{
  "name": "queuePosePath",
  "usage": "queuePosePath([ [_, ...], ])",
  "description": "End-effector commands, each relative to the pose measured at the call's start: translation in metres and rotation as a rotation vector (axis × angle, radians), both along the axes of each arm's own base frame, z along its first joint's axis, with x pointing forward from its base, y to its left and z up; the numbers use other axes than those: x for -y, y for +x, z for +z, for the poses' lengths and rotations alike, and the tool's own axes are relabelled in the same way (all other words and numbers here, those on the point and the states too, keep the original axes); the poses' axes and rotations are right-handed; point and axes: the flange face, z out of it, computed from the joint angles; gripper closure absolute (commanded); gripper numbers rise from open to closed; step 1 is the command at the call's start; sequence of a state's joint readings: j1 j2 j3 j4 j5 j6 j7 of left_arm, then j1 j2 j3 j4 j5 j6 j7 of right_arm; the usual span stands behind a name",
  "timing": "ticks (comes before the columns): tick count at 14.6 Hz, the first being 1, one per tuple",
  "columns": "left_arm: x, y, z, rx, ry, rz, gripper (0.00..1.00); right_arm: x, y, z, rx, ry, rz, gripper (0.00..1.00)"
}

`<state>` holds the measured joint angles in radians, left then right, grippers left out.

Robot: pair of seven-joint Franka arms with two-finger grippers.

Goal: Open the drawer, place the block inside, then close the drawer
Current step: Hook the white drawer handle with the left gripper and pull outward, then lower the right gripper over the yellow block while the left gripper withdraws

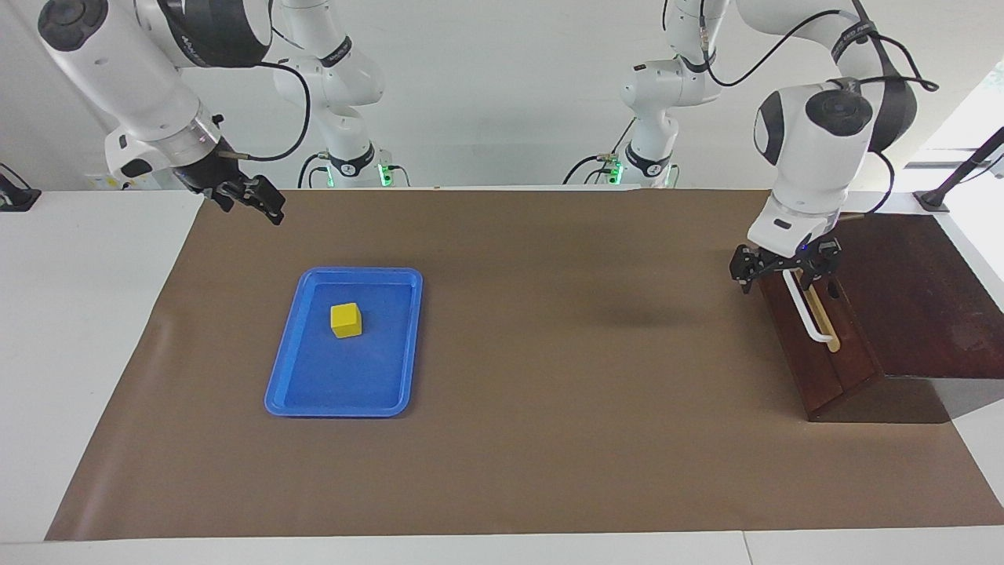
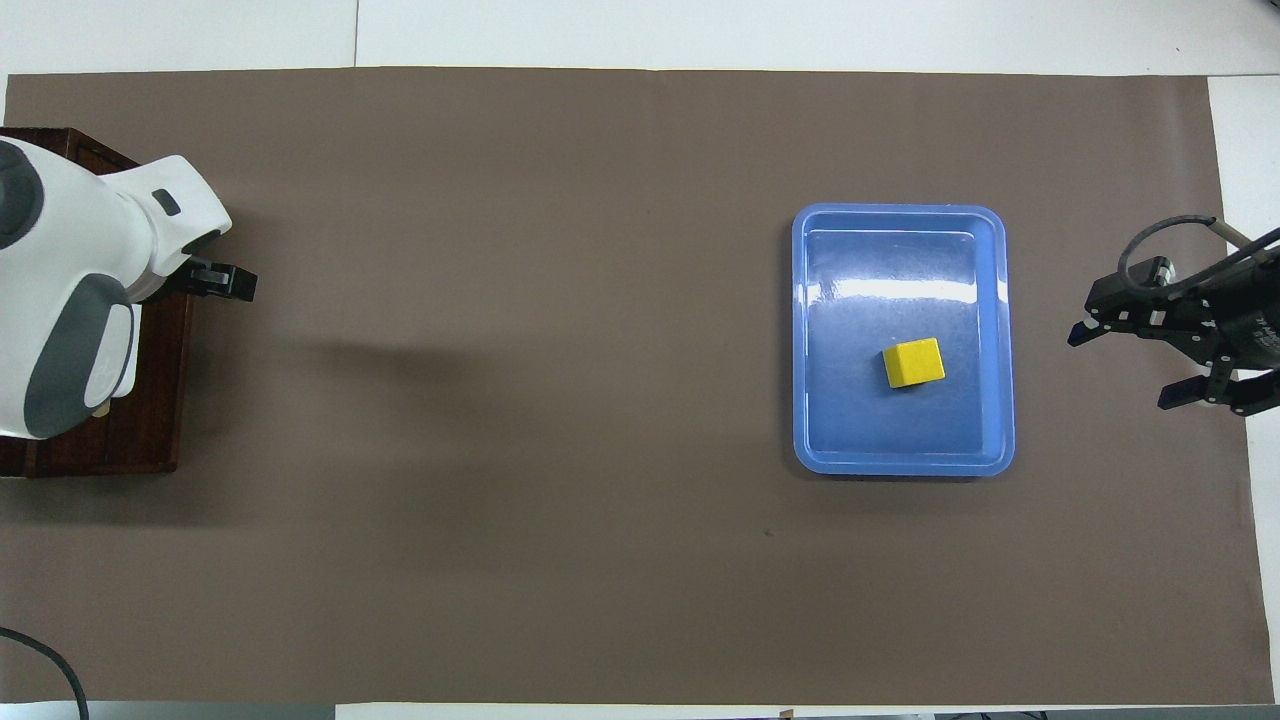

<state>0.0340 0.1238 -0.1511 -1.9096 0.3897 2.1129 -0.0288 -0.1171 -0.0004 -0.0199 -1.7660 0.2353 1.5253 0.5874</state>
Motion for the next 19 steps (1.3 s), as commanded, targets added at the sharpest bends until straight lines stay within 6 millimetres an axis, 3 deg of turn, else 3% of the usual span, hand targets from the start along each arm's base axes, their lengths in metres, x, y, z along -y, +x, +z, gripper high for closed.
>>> queuePosePath([
  [1, -0.013, 0.000, -0.018, 0.021, 0.031, -0.048, 0.00, 0.027, -0.014, -0.055, -0.064, 0.093, -0.232, 0.00],
  [4, -0.027, 0.000, -0.024, 0.021, 0.031, -0.033, 0.00, 0.042, -0.005, -0.104, -0.165, 0.206, -0.487, 0.00],
  [7, -0.036, -0.003, -0.032, 0.020, 0.027, -0.033, 0.00, 0.045, -0.011, -0.136, -0.197, 0.277, -0.566, 0.00],
  [10, -0.039, -0.006, -0.040, 0.020, 0.021, -0.035, 0.00, 0.049, -0.002, -0.184, -0.271, 0.337, -0.624, 0.00],
  [14, -0.042, -0.006, -0.043, 0.018, 0.023, -0.035, 0.00, 0.047, 0.006, -0.215, -0.296, 0.371, -0.663, 0.00],
  [19, -0.054, -0.005, -0.043, 0.025, 0.067, -0.051, 0.00, 0.037, 0.010, -0.237, -0.276, 0.388, -0.638, 0.00],
])
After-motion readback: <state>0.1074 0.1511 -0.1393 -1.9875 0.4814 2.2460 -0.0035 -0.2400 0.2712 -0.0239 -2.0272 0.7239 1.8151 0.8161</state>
